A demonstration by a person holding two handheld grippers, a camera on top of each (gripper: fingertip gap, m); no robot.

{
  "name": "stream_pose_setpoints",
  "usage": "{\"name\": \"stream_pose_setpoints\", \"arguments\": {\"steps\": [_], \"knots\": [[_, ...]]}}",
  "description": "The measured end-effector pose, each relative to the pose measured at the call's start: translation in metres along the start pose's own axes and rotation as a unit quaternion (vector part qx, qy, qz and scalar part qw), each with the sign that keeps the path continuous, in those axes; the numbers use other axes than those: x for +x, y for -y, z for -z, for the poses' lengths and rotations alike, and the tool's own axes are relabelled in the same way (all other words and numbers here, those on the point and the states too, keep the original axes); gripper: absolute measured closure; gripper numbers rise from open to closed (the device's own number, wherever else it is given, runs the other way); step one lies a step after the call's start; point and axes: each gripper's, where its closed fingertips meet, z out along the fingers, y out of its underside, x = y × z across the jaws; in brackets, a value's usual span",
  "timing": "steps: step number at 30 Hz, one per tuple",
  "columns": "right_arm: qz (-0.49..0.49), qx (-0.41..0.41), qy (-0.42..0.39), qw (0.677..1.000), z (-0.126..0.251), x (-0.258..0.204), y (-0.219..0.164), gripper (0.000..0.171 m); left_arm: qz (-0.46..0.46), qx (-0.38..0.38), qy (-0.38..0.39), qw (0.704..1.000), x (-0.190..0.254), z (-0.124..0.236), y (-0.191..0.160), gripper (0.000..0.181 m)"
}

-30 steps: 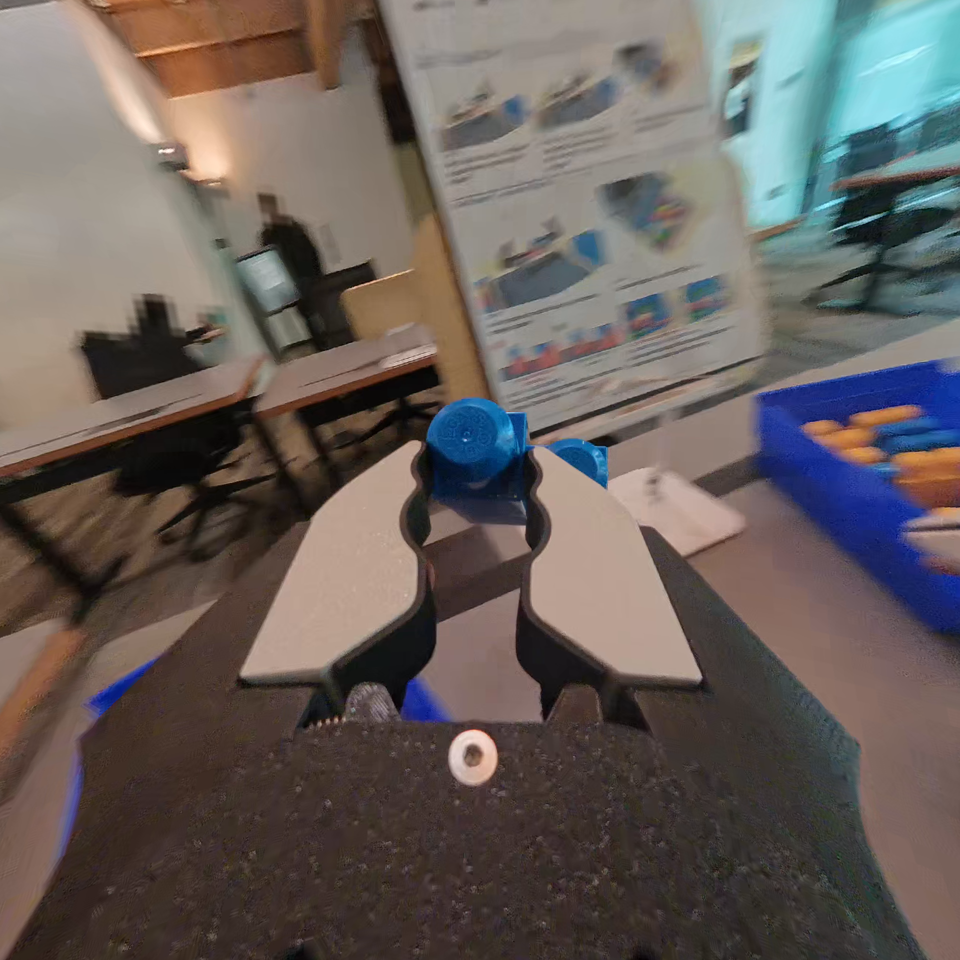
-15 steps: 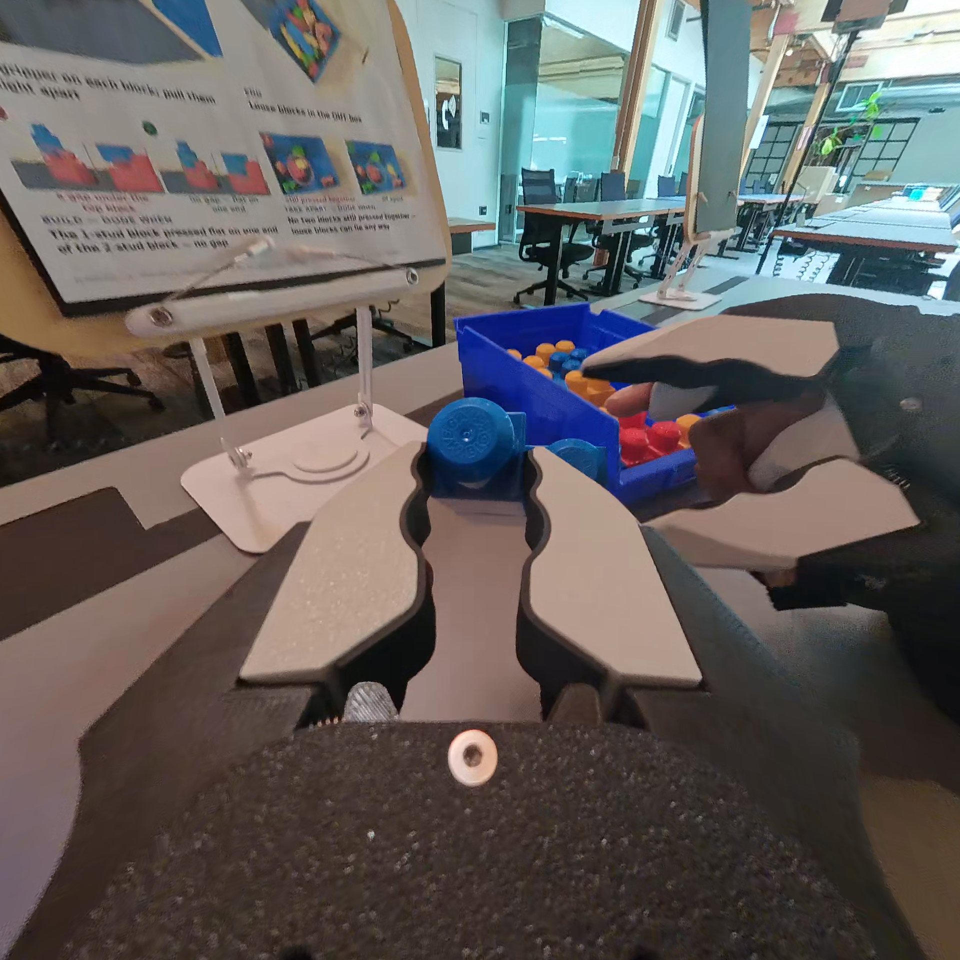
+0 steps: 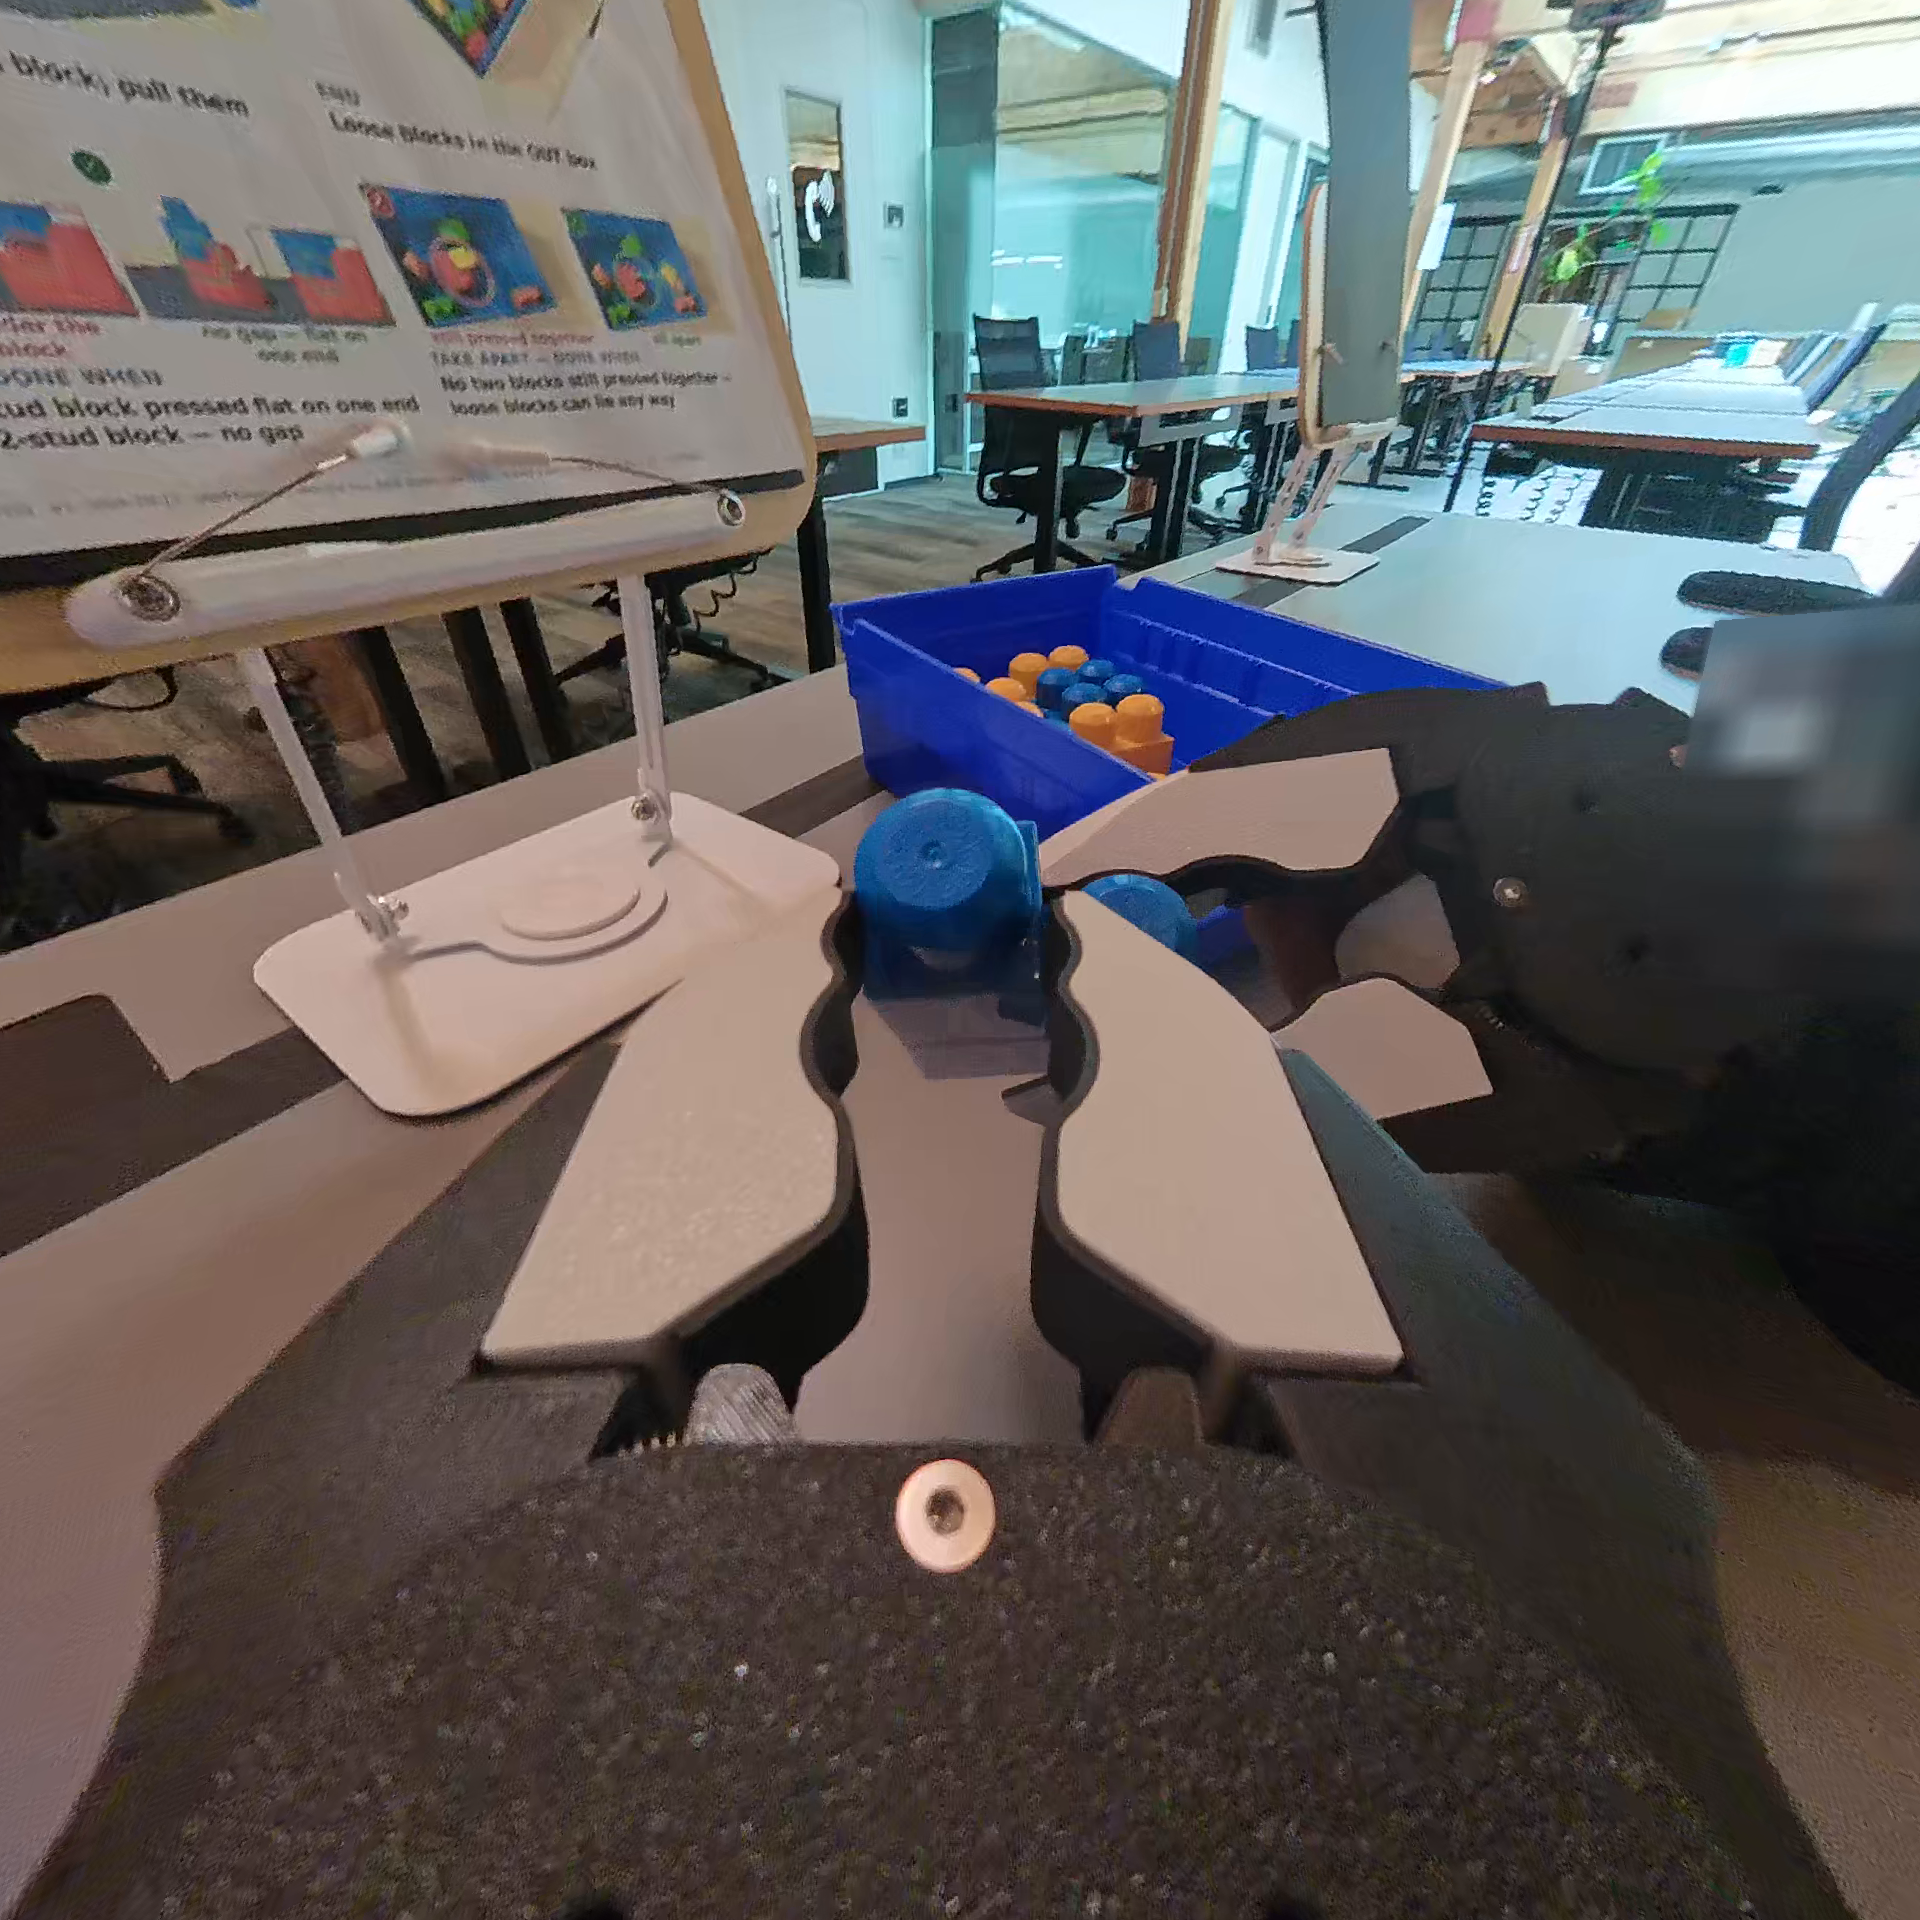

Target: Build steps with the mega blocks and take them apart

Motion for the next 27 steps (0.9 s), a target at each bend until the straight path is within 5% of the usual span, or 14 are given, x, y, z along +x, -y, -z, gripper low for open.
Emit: {"name": "stream_pose_setpoints", "arguments": {"steps": [1, 6, 11, 17, 27], "knots": [[-0.012, 0.004, 0.002, 1.000, 0.001, 0.002, 0.000, 0.130, -0.002, 0.004, -0.004, 1.000, 0.001, 0.001, 0.001, 0.148], [-0.137, 0.070, 0.017, 0.988, 0.014, 0.033, 0.004, 0.130, -0.008, 0.039, -0.020, 0.999, -0.003, 0.008, 0.012, 0.139], [-0.235, 0.203, 0.134, 0.941, 0.044, 0.042, 0.031, 0.130, -0.011, 0.043, -0.067, 0.997, 0.002, 0.012, 0.011, 0.136], [-0.202, 0.225, 0.312, 0.901, 0.073, 0.003, 0.037, 0.130, -0.026, 0.038, -0.189, 0.981, 0.042, 0.019, 0.008, 0.136], [-0.184, 0.211, 0.406, 0.870, 0.082, -0.035, 0.037, 0.130, -0.034, -0.022, -0.309, 0.950, 0.086, 0.026, -0.019, 0.138]]}}
